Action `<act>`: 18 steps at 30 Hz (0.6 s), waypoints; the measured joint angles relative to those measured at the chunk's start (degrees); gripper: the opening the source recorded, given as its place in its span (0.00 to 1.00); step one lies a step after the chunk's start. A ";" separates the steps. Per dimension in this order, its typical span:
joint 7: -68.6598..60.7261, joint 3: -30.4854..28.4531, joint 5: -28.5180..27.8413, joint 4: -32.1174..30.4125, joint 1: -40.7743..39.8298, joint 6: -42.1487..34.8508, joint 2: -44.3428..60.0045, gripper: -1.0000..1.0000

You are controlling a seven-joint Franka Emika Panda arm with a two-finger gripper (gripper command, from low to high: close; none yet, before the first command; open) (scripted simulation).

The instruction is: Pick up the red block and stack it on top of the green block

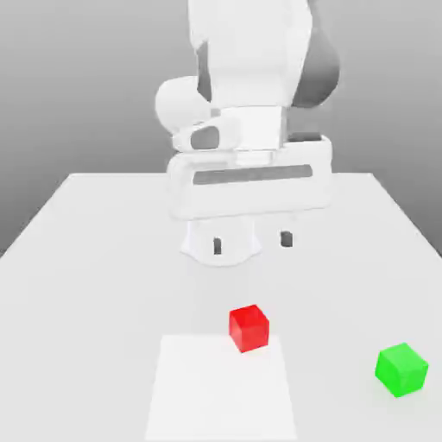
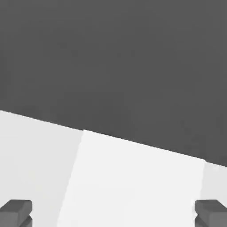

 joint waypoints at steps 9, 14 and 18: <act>-3.41 1.13 1.29 -3.67 1.21 19.89 24.21 0.50; -3.28 1.18 1.21 -3.47 1.13 21.37 25.95 0.00; -3.20 1.34 1.04 -3.60 0.93 20.46 24.91 0.00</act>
